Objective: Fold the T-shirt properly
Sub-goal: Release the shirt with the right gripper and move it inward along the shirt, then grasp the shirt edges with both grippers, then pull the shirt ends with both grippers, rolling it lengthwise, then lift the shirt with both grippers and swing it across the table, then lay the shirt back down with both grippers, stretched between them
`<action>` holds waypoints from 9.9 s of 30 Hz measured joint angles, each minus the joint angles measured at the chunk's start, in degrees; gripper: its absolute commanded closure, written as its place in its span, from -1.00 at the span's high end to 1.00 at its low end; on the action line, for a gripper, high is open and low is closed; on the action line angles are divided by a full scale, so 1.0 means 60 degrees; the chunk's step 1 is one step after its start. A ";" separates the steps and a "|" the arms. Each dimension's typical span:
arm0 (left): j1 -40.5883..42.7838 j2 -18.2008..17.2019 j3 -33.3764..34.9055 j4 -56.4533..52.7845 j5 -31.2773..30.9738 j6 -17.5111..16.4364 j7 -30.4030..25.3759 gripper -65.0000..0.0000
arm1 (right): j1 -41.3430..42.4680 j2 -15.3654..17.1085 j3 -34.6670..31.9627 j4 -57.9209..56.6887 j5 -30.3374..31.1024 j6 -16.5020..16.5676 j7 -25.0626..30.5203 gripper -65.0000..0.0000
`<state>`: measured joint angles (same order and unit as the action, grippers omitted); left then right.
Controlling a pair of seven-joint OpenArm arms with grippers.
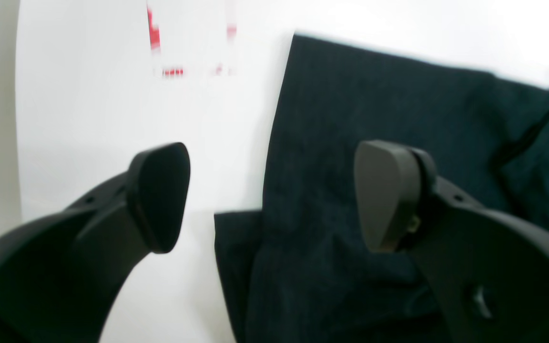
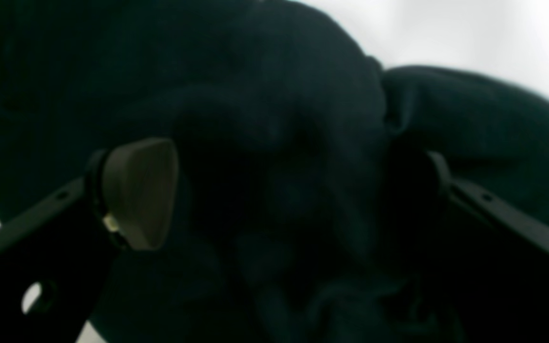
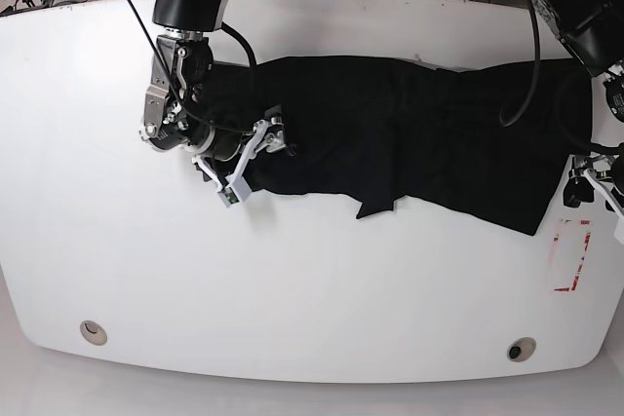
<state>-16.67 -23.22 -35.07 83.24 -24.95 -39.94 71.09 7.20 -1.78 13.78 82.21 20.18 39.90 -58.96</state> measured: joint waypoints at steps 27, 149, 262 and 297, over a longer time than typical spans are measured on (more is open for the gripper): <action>-0.0015 0.0186 -0.0076 -0.1271 0.0404 0.0004 -0.0368 0.57 | 0.0095 0.0273 0.0033 -0.0514 0.0098 0.0000 -0.0022 -0.85; 0.0310 0.0670 0.0452 -0.3595 0.0922 -0.0022 -0.2178 -1.00 | 0.0164 0.0572 0.0157 0.0539 0.0062 0.0004 -0.0750 -0.90; -0.5799 0.1246 0.2339 0.3574 0.0073 -0.0007 0.1002 -0.99 | 0.7329 0.3475 -0.0798 0.2645 0.0787 0.0033 -0.3249 -0.94; -0.3843 0.1603 0.2200 0.3045 -0.0729 -0.0004 0.1464 -0.99 | 0.5104 0.4302 0.0029 0.2929 0.1064 0.0029 -0.3384 -0.98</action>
<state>-39.72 -13.61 -21.87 101.51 -29.32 -39.97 79.88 37.82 24.03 13.96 99.79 26.57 40.07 -79.26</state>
